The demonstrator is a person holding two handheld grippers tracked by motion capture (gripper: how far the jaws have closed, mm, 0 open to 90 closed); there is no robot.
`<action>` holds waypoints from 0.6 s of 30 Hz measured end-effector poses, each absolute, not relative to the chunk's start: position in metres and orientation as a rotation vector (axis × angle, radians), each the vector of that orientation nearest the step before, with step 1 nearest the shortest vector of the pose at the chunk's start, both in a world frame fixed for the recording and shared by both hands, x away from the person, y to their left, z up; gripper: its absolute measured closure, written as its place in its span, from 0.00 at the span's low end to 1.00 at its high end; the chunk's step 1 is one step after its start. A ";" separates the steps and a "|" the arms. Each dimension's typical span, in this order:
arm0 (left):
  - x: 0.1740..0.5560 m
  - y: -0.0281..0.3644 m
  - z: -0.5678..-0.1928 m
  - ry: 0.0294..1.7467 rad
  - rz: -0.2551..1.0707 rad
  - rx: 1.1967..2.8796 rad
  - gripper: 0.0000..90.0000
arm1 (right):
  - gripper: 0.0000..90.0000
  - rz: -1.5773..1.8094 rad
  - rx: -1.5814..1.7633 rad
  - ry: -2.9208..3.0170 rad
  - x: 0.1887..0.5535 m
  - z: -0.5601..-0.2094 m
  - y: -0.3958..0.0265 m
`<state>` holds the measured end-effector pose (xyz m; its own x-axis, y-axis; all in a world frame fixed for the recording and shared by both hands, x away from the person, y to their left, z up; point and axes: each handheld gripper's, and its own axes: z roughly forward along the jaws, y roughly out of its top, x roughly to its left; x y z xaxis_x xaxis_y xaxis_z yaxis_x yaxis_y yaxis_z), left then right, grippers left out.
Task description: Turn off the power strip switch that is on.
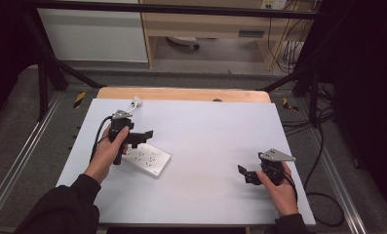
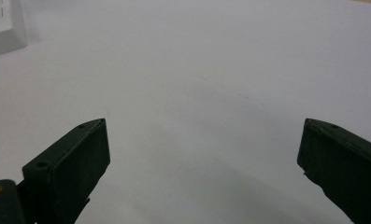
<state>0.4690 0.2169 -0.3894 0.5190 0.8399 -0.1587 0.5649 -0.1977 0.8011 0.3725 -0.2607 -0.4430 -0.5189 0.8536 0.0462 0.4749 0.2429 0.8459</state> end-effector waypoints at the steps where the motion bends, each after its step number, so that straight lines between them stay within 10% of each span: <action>1: 0.469 0.217 -0.389 1.154 0.397 1.886 0.09 | 0.03 1.194 1.211 2.095 0.372 -0.443 -0.261; 18: 0.463 0.230 -0.379 1.154 0.409 1.856 0.09 | 0.03 1.193 1.209 2.094 0.372 -0.443 -0.261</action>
